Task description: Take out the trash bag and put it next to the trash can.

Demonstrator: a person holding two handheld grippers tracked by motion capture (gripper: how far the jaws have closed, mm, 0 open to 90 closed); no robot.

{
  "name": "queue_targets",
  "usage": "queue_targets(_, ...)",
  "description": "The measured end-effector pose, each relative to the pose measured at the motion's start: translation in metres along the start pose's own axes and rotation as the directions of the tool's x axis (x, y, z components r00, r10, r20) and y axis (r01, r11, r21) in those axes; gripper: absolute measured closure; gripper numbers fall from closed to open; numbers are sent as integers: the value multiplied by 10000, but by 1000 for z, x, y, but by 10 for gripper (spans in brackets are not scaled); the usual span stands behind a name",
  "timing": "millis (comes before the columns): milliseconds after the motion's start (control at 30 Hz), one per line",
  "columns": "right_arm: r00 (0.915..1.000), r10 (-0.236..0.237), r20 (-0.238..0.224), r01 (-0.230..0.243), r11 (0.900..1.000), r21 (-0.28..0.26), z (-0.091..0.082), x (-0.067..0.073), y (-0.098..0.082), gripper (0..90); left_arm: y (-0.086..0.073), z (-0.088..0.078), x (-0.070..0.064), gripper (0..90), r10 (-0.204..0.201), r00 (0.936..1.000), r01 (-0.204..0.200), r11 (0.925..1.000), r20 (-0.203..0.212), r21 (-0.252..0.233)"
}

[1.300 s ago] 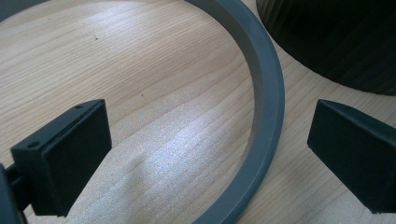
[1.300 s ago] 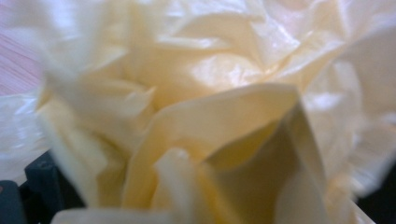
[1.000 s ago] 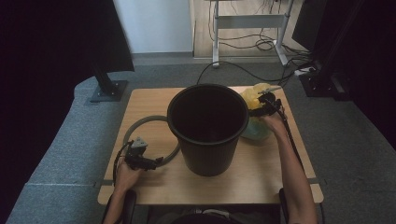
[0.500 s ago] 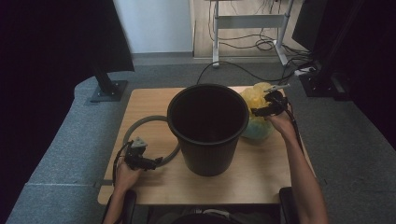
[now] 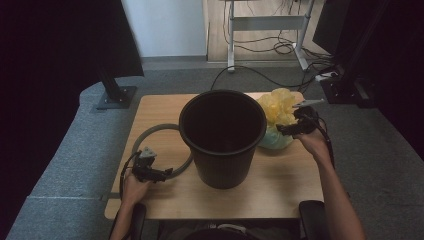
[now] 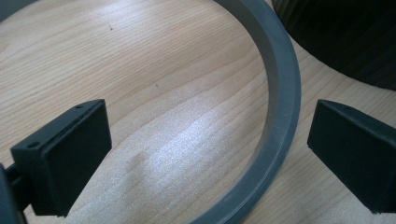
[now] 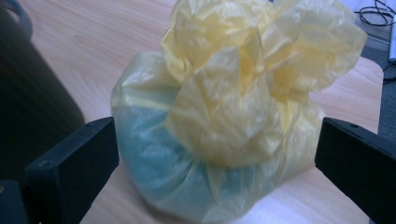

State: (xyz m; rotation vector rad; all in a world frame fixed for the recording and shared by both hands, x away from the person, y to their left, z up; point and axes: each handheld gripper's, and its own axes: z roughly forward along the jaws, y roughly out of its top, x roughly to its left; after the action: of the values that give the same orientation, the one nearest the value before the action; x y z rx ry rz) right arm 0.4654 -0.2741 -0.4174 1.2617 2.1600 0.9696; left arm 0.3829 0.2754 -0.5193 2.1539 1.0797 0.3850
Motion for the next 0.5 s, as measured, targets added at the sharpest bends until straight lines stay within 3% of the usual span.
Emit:
queue_targets(200, 10000, 12, 53, -12, 10000, -17, -11, 2, -23, 0, -1, 1, 0, 0, 3, 10000, -3, 10000, -5, 62)
queue_targets(500, 9996, 262, 97, -265, 9992, 295, -5, 4, -68, 0, -2, 2, 2, 0, -41, 10000, 42, 9999, -16, 102)
